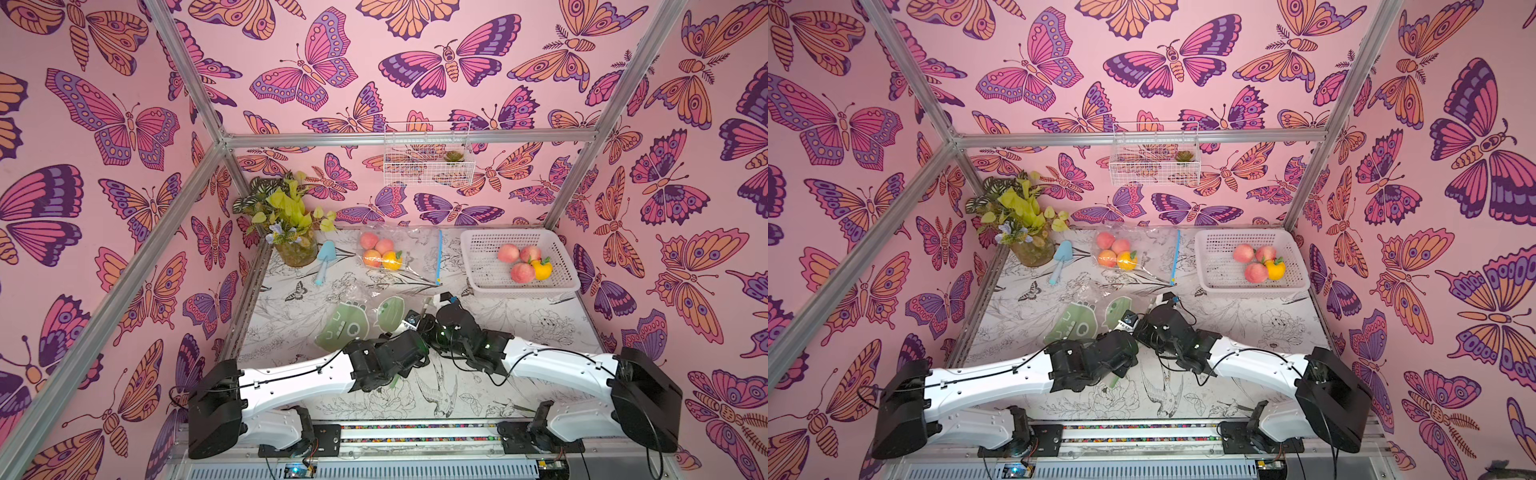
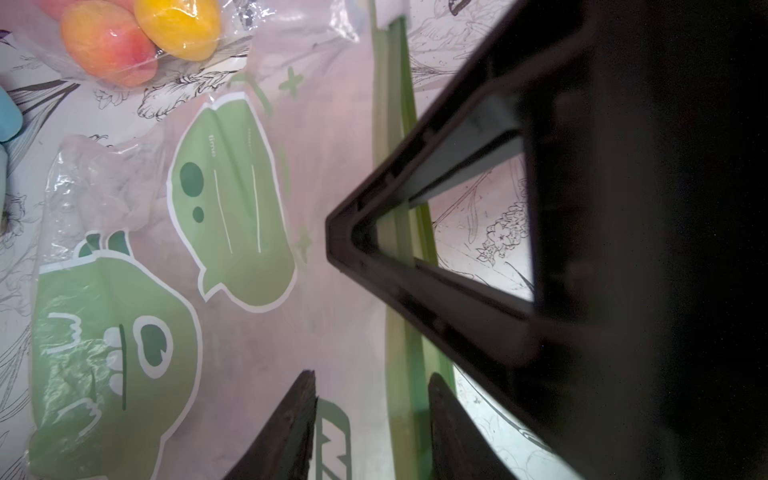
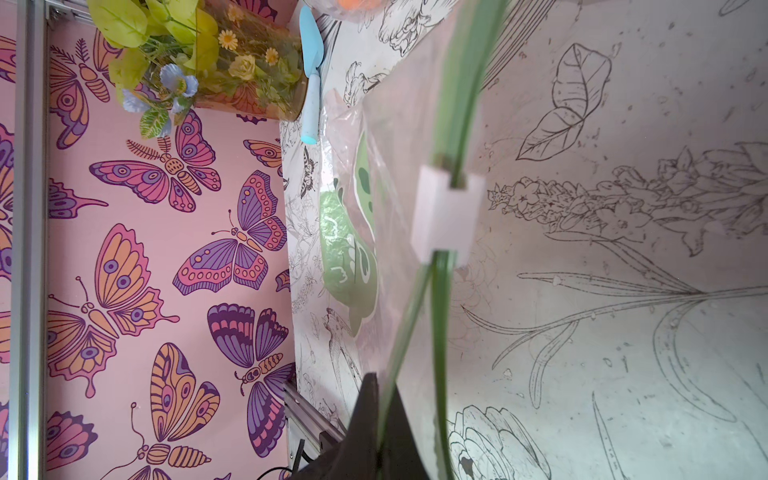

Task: Place the peach in a zip-top bag and seal the zipper
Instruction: Open the zipper of the food storage bag at the center of the board.

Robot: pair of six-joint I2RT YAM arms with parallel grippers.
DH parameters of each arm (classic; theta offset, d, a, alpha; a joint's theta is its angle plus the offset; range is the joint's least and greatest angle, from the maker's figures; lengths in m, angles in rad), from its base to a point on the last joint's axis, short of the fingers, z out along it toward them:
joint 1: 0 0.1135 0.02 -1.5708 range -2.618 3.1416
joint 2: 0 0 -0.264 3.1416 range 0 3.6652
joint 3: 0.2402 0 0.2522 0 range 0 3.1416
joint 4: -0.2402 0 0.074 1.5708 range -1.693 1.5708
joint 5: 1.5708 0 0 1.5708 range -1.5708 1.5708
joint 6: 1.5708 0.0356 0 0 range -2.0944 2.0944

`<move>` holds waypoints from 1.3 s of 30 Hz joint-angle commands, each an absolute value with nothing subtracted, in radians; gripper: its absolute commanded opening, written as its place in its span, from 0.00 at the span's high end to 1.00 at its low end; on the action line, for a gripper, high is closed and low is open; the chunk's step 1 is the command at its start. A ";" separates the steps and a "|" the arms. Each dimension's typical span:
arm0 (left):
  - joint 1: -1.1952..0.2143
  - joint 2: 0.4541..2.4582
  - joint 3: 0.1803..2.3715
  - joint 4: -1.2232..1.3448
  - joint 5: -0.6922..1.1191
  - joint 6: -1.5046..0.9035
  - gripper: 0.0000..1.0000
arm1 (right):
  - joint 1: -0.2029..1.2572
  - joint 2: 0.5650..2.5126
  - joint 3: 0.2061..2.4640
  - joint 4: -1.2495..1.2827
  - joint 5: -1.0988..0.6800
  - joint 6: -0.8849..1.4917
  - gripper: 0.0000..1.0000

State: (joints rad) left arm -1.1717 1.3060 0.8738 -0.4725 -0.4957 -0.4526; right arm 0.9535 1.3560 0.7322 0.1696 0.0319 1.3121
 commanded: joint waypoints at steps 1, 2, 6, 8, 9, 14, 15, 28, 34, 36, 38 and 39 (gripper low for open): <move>-1.198 1.326 0.891 -0.499 -0.571 -0.434 0.59 | 0.965 1.364 0.763 0.176 0.057 1.324 1.00; -1.201 1.328 0.893 -0.503 -0.583 -0.438 0.60 | 0.965 1.365 0.762 0.172 0.059 1.324 1.00; -1.213 1.320 0.893 -0.513 -0.616 -0.442 0.64 | 0.966 1.366 0.764 0.155 0.069 1.324 1.00; -1.218 1.313 0.894 -0.517 -0.620 -0.439 0.64 | 0.966 1.365 0.762 0.148 0.075 1.324 1.00; -1.219 1.309 0.894 -0.515 -0.619 -0.436 0.64 | 0.966 1.365 0.763 0.148 0.077 1.324 1.00; -1.224 1.301 0.896 -0.514 -0.613 -0.427 0.65 | 0.966 1.374 0.770 0.136 0.084 1.319 1.00; -1.226 1.300 0.896 -0.515 -0.608 -0.425 0.65 | 0.966 1.376 0.772 0.132 0.087 1.319 1.00; -1.227 1.288 0.876 -0.489 -0.598 -0.418 0.85 | 0.967 1.399 0.797 0.127 0.076 1.304 1.00; -1.226 1.282 0.863 -0.475 -0.592 -0.427 1.00 | 0.966 1.395 0.812 0.121 0.062 1.272 1.00; -1.222 1.240 0.856 -0.455 -0.573 -0.430 1.00 | 0.966 1.383 0.843 0.088 0.060 1.200 0.91; -1.215 1.207 0.846 -0.432 -0.558 -0.437 1.00 | 0.966 1.363 0.893 0.013 0.076 1.115 0.71; -1.206 1.186 0.839 -0.419 -0.546 -0.443 1.00 | 0.966 1.351 0.917 -0.024 0.091 1.071 0.60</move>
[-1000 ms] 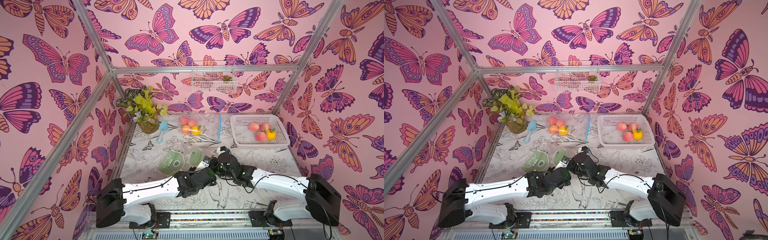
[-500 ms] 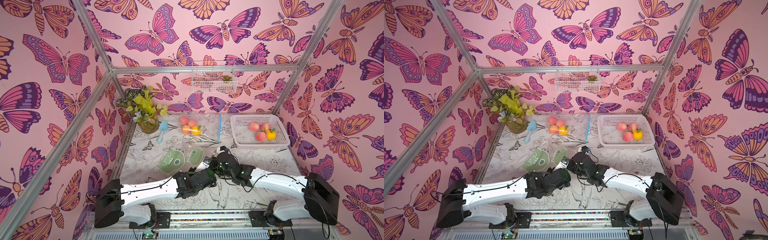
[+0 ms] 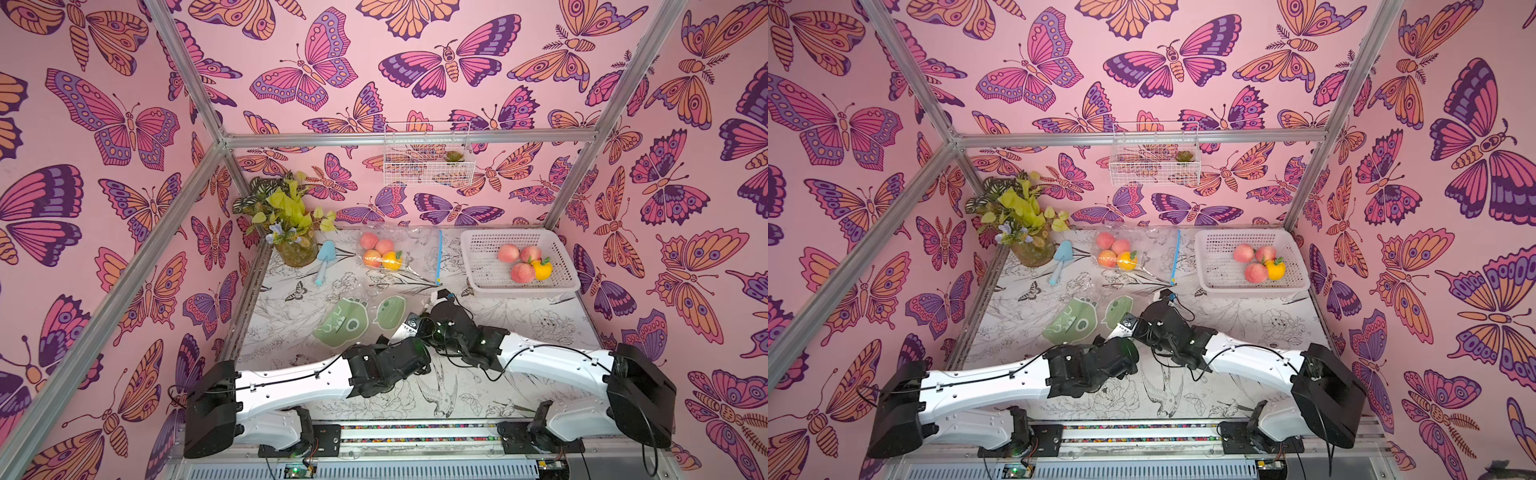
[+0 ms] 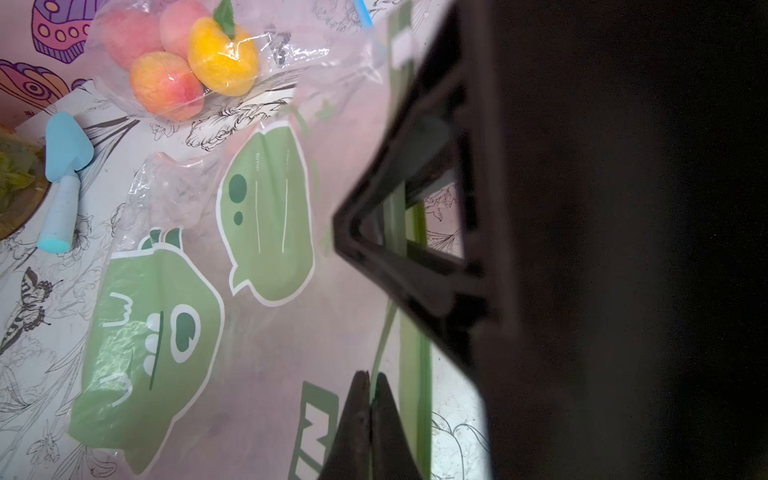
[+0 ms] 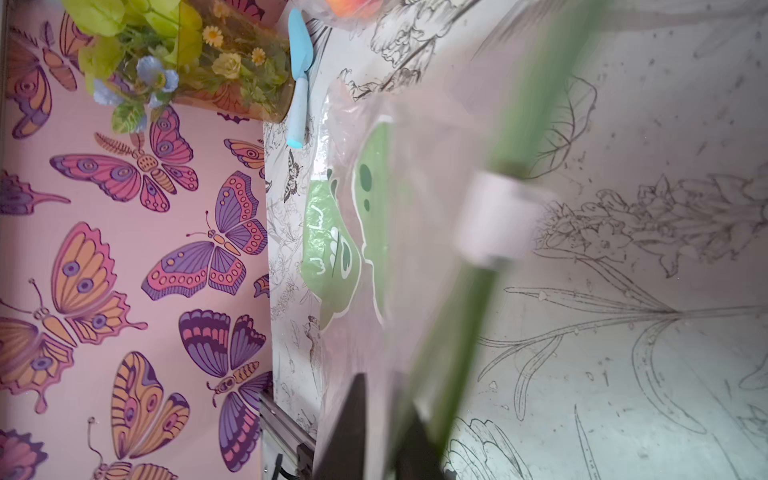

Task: Place the peach in a zip-top bag and seal the zipper
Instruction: Open the zipper of the food storage bag at the center of the board.

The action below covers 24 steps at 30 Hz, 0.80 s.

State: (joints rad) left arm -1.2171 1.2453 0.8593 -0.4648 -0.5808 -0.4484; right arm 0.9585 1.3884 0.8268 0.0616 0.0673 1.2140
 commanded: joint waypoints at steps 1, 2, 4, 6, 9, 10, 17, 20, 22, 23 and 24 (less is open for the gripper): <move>-1.197 1.167 0.833 -0.405 -0.533 -0.446 1.00 | 0.966 1.338 0.935 -0.051 0.102 1.032 0.56; -1.181 1.147 0.828 -0.392 -0.510 -0.451 1.00 | 0.966 1.322 0.955 -0.080 0.116 0.990 0.51; -1.149 1.111 0.820 -0.371 -0.465 -0.462 1.00 | 0.966 1.294 0.987 -0.143 0.155 0.926 0.48; -1.115 1.083 0.818 -0.354 -0.420 -0.475 1.00 | 0.966 1.269 1.011 -0.202 0.197 0.877 0.47; -1.083 1.063 0.829 -0.338 -0.380 -0.485 1.00 | 0.966 1.238 1.010 -0.223 0.221 0.819 0.46; -1.079 1.060 0.834 -0.338 -0.376 -0.487 1.00 | 0.966 1.228 1.008 -0.225 0.224 0.805 0.46; -1.071 1.074 0.880 -0.339 -0.370 -0.488 1.00 | 0.966 1.229 1.002 -0.229 0.155 0.776 0.49; -1.070 1.077 0.889 -0.344 -0.396 -0.507 1.00 | 0.966 1.250 1.002 -0.241 0.129 0.797 0.52; -1.071 1.078 0.893 -0.352 -0.410 -0.511 1.00 | 0.966 1.249 0.988 -0.226 0.125 0.807 0.52; -1.069 1.081 0.895 -0.356 -0.413 -0.508 1.00 | 0.966 1.245 0.976 -0.206 0.118 0.805 0.52; -1.070 1.085 0.897 -0.362 -0.420 -0.509 1.00 | 0.966 1.241 0.969 -0.193 0.118 0.804 0.52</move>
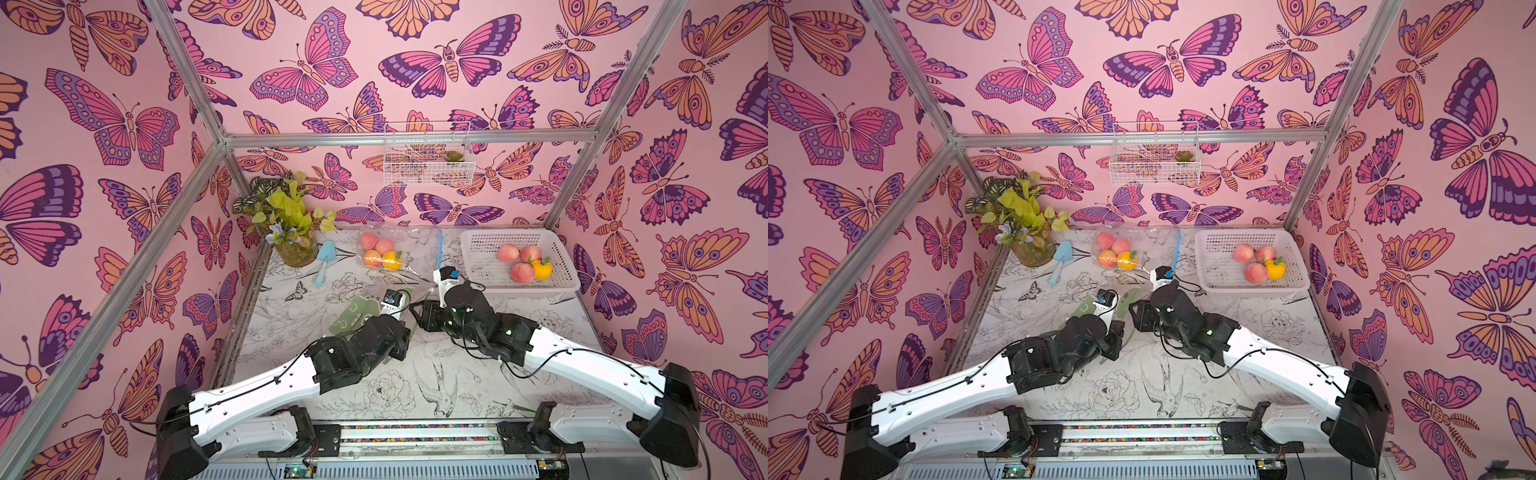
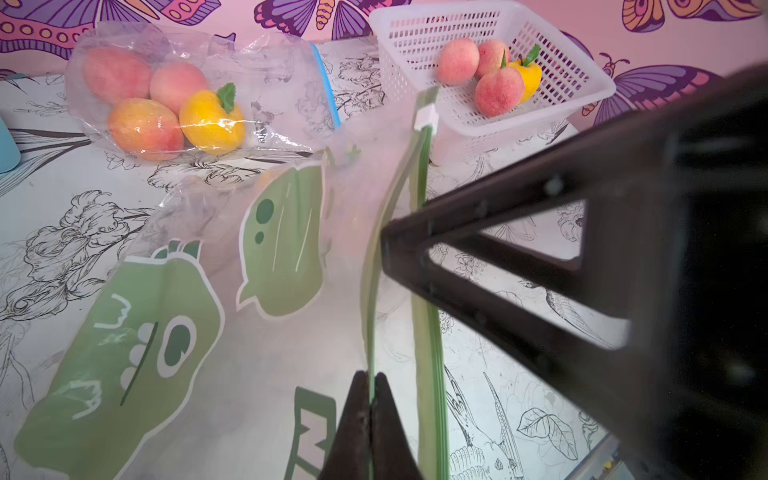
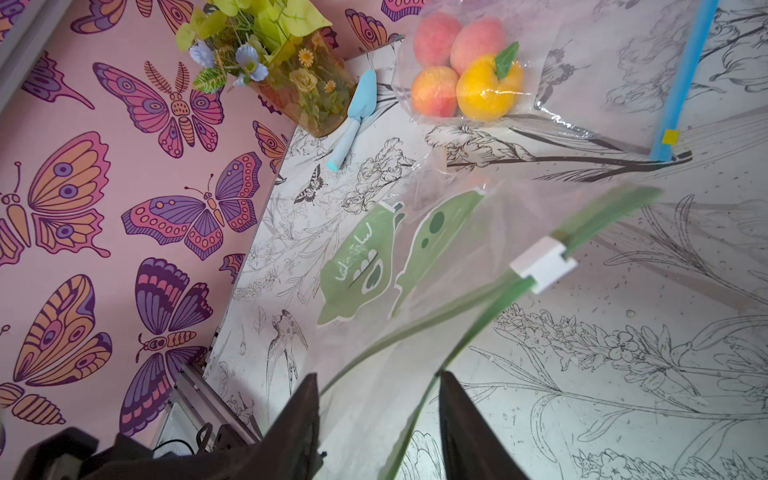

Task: Place the peach in a zip-top bag and seal the zipper
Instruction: Open the zipper of the food storage bag at the center of the board.

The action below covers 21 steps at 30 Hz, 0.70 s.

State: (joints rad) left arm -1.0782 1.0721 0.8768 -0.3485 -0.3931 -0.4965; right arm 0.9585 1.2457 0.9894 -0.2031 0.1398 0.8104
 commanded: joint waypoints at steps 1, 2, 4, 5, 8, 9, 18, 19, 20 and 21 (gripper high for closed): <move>-1.071 1.087 0.898 -0.369 -0.425 -0.513 1.00 | 0.966 1.239 0.969 -0.195 0.119 0.804 0.52; -1.070 1.089 0.900 -0.375 -0.430 -0.517 1.00 | 0.966 1.241 0.973 -0.201 0.121 0.800 0.52; -1.070 1.086 0.900 -0.379 -0.438 -0.528 1.00 | 0.966 1.244 0.984 -0.224 0.127 0.794 0.52; -1.070 1.085 0.899 -0.378 -0.445 -0.533 1.00 | 0.966 1.246 0.985 -0.225 0.123 0.789 0.52; -1.070 1.087 0.906 -0.401 -0.490 -0.548 1.00 | 0.966 1.242 0.979 -0.220 0.113 0.776 0.51; -1.071 1.088 0.909 -0.410 -0.501 -0.550 1.00 | 0.966 1.237 0.977 -0.222 0.114 0.771 0.50; -1.071 1.068 0.911 -0.412 -0.499 -0.552 1.00 | 0.966 1.251 0.987 -0.262 0.115 0.767 0.51; -1.071 1.066 0.911 -0.409 -0.491 -0.549 1.00 | 0.966 1.254 0.987 -0.259 0.111 0.767 0.51; -1.070 1.062 0.910 -0.405 -0.478 -0.539 1.00 | 0.966 1.260 0.985 -0.251 0.104 0.767 0.52; -1.071 1.060 0.910 -0.400 -0.467 -0.535 1.00 | 0.966 1.264 0.985 -0.246 0.103 0.767 0.52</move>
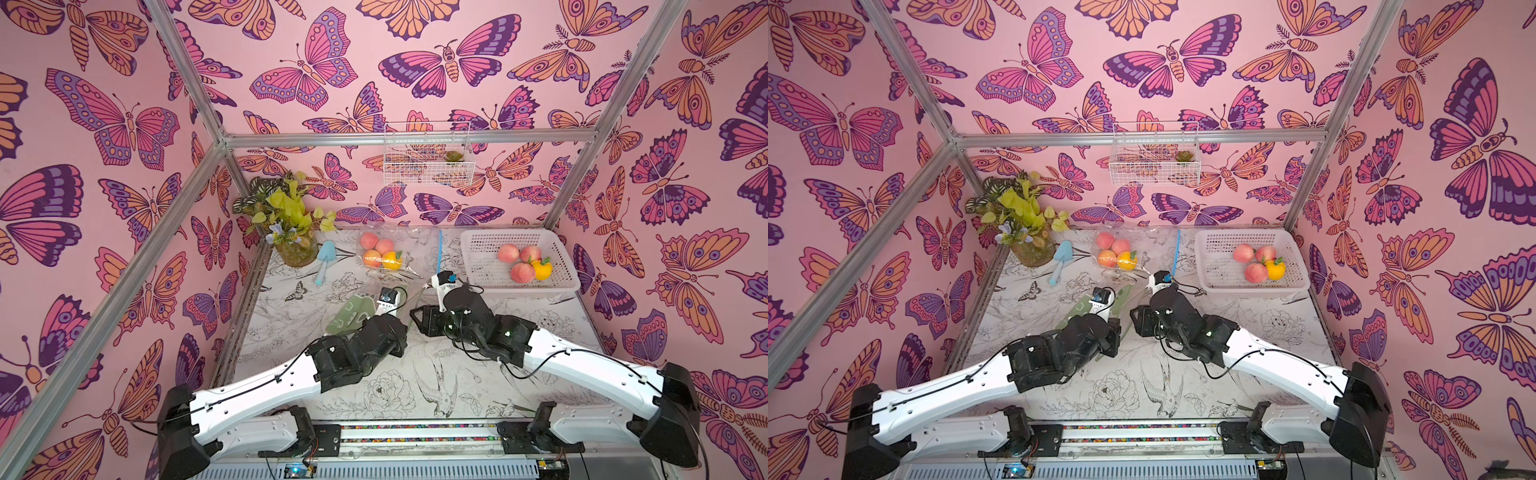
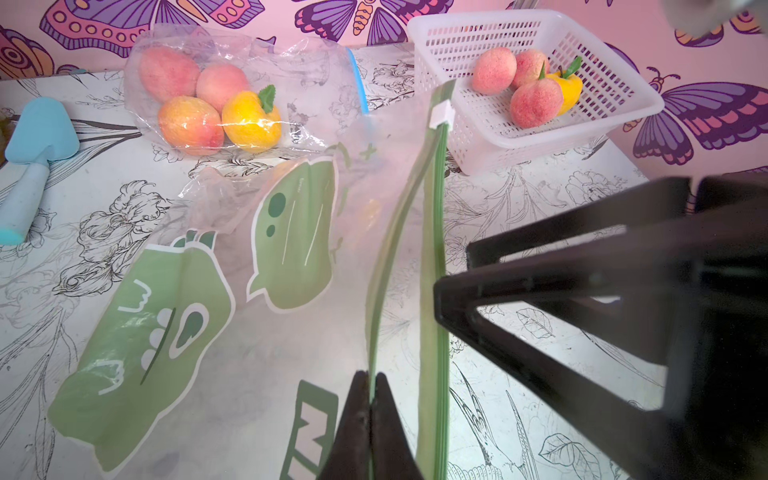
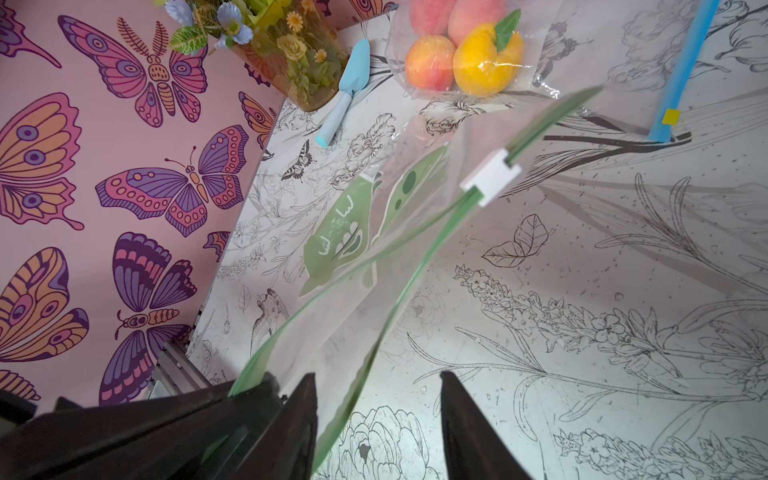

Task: Place the peach in a zip-top bag and seal the zipper
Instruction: Open the zipper of the food storage bag at the center of the board.

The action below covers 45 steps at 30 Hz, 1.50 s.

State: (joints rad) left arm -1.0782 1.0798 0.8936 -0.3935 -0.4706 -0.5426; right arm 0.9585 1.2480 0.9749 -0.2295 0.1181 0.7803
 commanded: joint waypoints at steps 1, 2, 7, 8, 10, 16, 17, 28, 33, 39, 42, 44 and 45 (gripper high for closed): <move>-1.070 1.057 0.908 -0.391 -0.453 -0.531 1.00 | 0.966 1.272 0.986 -0.241 0.097 0.767 0.52; -1.070 1.055 0.907 -0.382 -0.441 -0.527 1.00 | 0.966 1.282 0.992 -0.236 0.089 0.765 0.53; -1.071 1.038 0.911 -0.367 -0.404 -0.527 1.00 | 0.966 1.358 1.057 -0.298 0.118 0.775 0.57; -1.070 1.032 0.915 -0.365 -0.402 -0.529 1.00 | 0.966 1.378 1.080 -0.322 0.124 0.775 0.58; -1.071 1.023 0.924 -0.365 -0.410 -0.533 1.00 | 0.968 1.416 1.124 -0.379 0.147 0.778 0.60; -1.071 1.010 0.961 -0.391 -0.559 -0.544 1.00 | 0.982 1.478 1.243 -0.548 0.273 0.733 0.65; -1.071 1.014 0.972 -0.407 -0.604 -0.540 1.00 | 0.983 1.488 1.266 -0.587 0.297 0.720 0.68; -1.075 1.095 1.078 -0.486 -0.860 -0.424 1.00 | 0.982 1.522 1.399 -0.776 0.375 0.600 0.78; -1.075 1.109 1.092 -0.481 -0.768 -0.409 1.00 | 0.982 1.513 1.386 -0.682 0.268 0.565 0.69; -1.074 1.111 1.079 -0.466 -0.682 -0.452 1.00 | 0.968 1.532 1.381 -0.600 0.144 0.587 0.53; -1.073 1.103 1.074 -0.466 -0.678 -0.490 1.00 | 0.969 1.546 1.385 -0.599 0.126 0.585 0.51; -1.072 1.098 1.074 -0.466 -0.680 -0.508 1.00 | 0.968 1.560 1.390 -0.621 0.127 0.573 0.51; -1.071 1.096 1.072 -0.466 -0.685 -0.517 1.00 | 0.968 1.565 1.396 -0.642 0.130 0.565 0.53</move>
State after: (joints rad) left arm -1.0782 1.1095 1.0710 -0.4534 -0.6930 -0.4732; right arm 0.9722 1.5398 1.3746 -0.6159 0.1562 0.5861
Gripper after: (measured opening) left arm 0.038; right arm 0.482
